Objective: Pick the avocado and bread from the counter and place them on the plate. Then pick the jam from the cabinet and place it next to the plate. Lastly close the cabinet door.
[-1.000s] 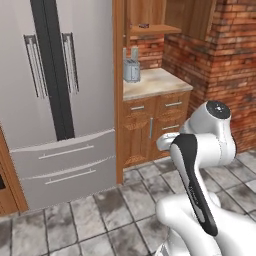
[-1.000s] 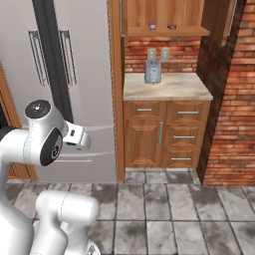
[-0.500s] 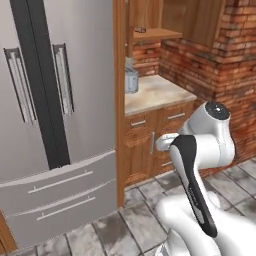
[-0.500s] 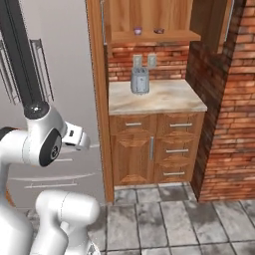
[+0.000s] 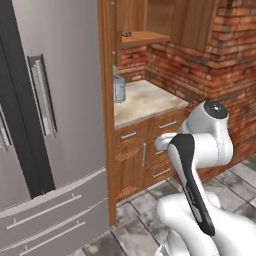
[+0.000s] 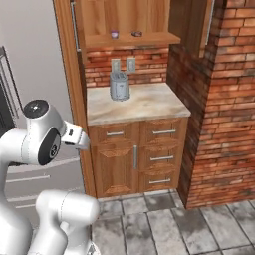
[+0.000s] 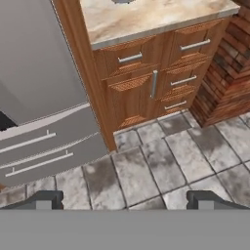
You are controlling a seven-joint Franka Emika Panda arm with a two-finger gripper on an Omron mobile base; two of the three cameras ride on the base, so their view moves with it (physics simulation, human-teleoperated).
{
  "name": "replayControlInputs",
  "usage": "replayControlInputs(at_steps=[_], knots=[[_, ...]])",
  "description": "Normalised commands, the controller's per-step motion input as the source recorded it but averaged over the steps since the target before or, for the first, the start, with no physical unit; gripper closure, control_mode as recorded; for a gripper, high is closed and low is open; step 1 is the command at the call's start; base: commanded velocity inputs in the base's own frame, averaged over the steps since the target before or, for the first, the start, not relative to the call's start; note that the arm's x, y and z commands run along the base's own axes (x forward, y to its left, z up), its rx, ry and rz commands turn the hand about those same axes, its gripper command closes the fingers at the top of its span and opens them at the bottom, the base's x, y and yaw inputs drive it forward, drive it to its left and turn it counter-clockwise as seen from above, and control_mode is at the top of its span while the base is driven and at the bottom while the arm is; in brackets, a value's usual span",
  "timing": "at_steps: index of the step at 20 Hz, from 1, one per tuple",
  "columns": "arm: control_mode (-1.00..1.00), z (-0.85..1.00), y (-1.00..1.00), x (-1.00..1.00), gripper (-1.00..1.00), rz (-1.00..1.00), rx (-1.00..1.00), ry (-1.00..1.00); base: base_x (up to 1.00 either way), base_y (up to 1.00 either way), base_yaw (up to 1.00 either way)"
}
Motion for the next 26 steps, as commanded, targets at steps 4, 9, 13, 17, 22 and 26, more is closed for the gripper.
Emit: replayControlInputs(at_steps=[4, 9, 13, 17, 22, 26], knots=[[1.00, 0.00, 0.00, 0.00, -1.00, 0.00, 0.00, 0.00, 0.39, -0.46, -0.08], [1.00, 0.00, 0.00, 0.00, -1.00, 0.00, 0.00, 0.00, 0.40, -0.48, 0.00], [1.00, 0.00, 0.00, 0.00, -1.00, 0.00, 0.00, 0.00, 0.47, -0.36, 0.00], [1.00, 0.00, 0.00, 0.00, -1.00, 0.00, 0.00, 0.00, 0.52, -0.34, 0.02], [1.00, 0.00, 0.00, 0.00, -1.00, 0.00, 0.00, 0.00, 0.61, -0.33, 0.10], [1.00, 0.00, 0.00, 0.00, -1.00, 0.00, 0.00, 0.00, 0.64, -0.16, 0.12]])
